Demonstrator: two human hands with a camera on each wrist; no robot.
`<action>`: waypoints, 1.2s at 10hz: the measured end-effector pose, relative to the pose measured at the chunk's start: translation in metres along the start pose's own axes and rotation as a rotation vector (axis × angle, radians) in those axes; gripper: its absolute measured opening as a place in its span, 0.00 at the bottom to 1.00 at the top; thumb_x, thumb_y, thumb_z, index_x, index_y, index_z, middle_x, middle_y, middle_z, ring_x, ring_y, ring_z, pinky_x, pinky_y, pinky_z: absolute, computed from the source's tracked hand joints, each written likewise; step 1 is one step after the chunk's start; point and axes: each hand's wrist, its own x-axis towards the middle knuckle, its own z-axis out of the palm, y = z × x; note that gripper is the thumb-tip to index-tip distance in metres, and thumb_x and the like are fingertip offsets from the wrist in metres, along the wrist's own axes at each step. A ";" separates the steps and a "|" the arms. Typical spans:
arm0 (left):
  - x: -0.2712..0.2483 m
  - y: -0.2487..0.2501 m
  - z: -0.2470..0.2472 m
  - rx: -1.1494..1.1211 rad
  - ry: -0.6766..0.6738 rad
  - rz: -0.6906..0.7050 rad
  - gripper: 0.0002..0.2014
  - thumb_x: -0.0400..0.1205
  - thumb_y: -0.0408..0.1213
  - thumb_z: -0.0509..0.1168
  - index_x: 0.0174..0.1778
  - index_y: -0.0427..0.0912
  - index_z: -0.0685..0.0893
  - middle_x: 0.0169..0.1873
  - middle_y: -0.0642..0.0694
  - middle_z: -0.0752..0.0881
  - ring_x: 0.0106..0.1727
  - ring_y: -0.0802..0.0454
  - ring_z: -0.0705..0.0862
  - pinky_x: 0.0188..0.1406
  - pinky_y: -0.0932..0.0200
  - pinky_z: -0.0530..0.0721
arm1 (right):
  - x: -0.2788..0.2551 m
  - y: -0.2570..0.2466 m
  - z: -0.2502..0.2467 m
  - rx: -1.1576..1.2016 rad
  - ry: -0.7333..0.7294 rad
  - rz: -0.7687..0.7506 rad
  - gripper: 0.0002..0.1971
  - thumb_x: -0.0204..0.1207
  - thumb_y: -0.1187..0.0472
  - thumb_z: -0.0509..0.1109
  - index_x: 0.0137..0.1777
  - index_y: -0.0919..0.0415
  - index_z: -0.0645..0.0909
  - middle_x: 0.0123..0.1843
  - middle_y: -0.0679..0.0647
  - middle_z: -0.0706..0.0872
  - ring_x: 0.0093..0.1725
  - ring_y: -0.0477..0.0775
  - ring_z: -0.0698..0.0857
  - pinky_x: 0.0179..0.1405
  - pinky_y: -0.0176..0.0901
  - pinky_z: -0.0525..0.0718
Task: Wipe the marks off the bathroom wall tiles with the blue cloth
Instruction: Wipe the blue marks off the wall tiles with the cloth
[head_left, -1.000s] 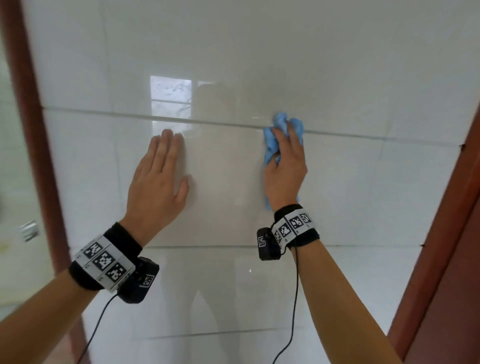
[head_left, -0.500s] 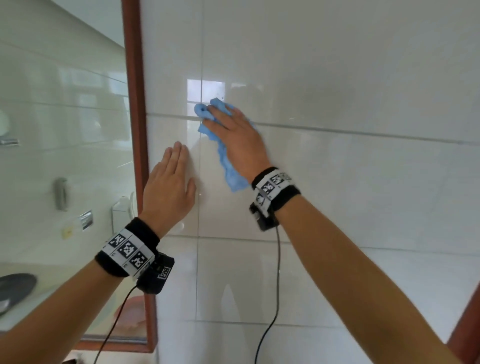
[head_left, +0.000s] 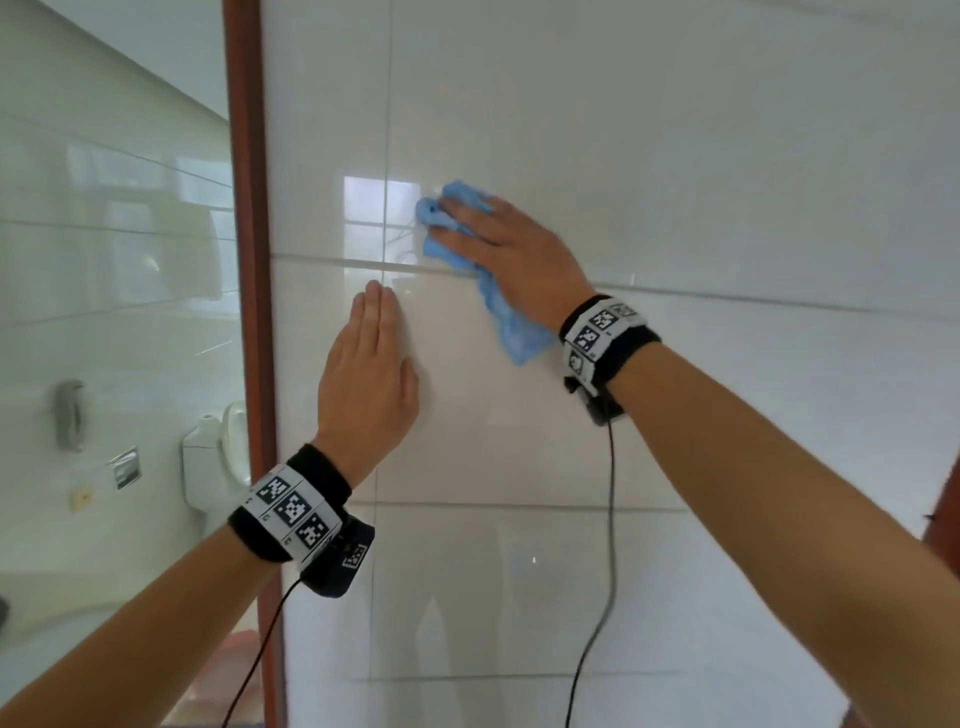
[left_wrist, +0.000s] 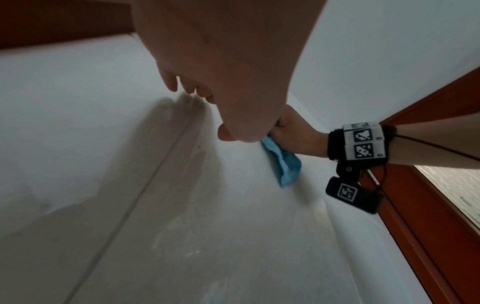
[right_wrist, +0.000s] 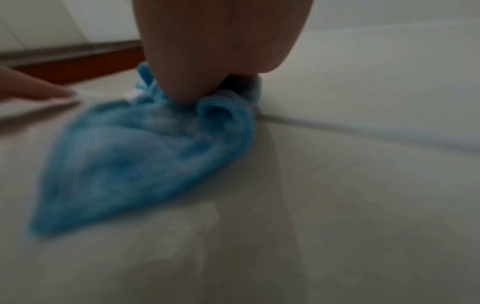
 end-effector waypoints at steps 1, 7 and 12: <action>0.008 0.021 0.007 -0.013 0.038 0.066 0.36 0.89 0.36 0.57 0.92 0.32 0.51 0.92 0.35 0.54 0.93 0.39 0.53 0.91 0.45 0.59 | -0.017 0.057 -0.044 -0.035 0.041 0.175 0.37 0.82 0.75 0.57 0.89 0.49 0.67 0.89 0.55 0.66 0.88 0.62 0.65 0.85 0.42 0.57; 0.035 0.177 0.068 -0.022 0.070 0.155 0.38 0.88 0.44 0.55 0.93 0.37 0.50 0.93 0.40 0.52 0.94 0.43 0.50 0.90 0.42 0.62 | -0.166 0.226 -0.118 -0.078 0.448 0.683 0.29 0.86 0.67 0.53 0.86 0.47 0.71 0.90 0.49 0.64 0.86 0.47 0.66 0.80 0.24 0.61; -0.015 0.231 0.097 -0.028 0.025 0.121 0.35 0.88 0.34 0.52 0.93 0.36 0.52 0.93 0.40 0.55 0.94 0.42 0.52 0.89 0.41 0.65 | -0.253 0.122 -0.031 0.127 0.283 0.541 0.32 0.82 0.70 0.57 0.87 0.51 0.70 0.89 0.55 0.66 0.87 0.58 0.63 0.87 0.56 0.66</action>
